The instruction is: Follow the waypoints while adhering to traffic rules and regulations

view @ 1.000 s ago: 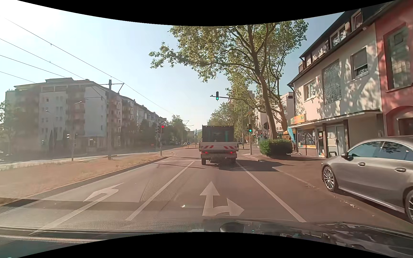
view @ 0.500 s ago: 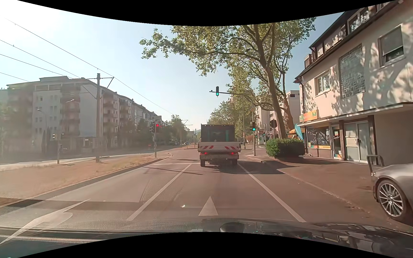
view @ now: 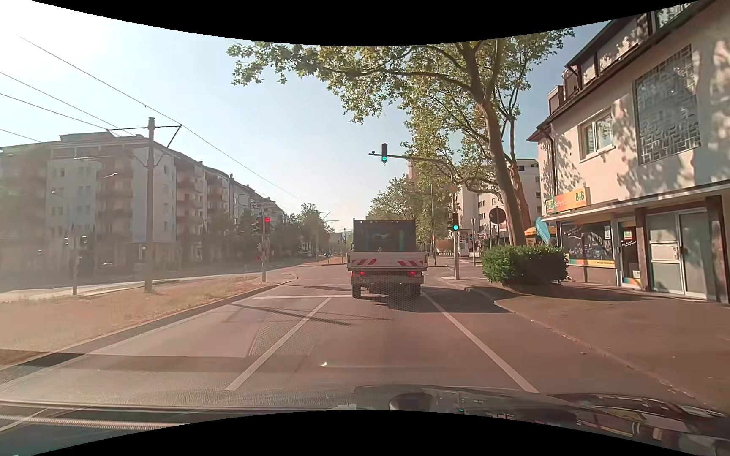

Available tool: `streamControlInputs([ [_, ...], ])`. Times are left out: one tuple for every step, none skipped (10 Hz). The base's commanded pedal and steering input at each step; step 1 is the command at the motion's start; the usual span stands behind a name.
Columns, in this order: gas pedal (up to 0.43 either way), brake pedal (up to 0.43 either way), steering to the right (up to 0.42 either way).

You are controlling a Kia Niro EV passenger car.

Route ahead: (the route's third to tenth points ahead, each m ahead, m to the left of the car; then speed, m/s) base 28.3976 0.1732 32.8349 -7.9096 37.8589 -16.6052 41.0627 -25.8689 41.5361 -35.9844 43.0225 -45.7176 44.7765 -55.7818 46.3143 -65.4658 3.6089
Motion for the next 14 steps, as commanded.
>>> streamControlInputs([
  [0.0,0.0,0.005],
  [0.11,0.0,0.005],
  [0.118,0.0,0.005],
  [0.13,0.0,0.005],
  [0.13,0.0,0.005],
  [0.138,0.0,0.005],
  [0.15,0.0,0.005],
  [0.157,0.0,0.005],
  [0.157,0.0,0.005],
  [0.157,0.0,0.005],
  [0.169,0.0,0.005],
  [0.169,0.0,0.005],
  [0.169,0.0,0.005],
  [0.177,0.0,0.005],
])
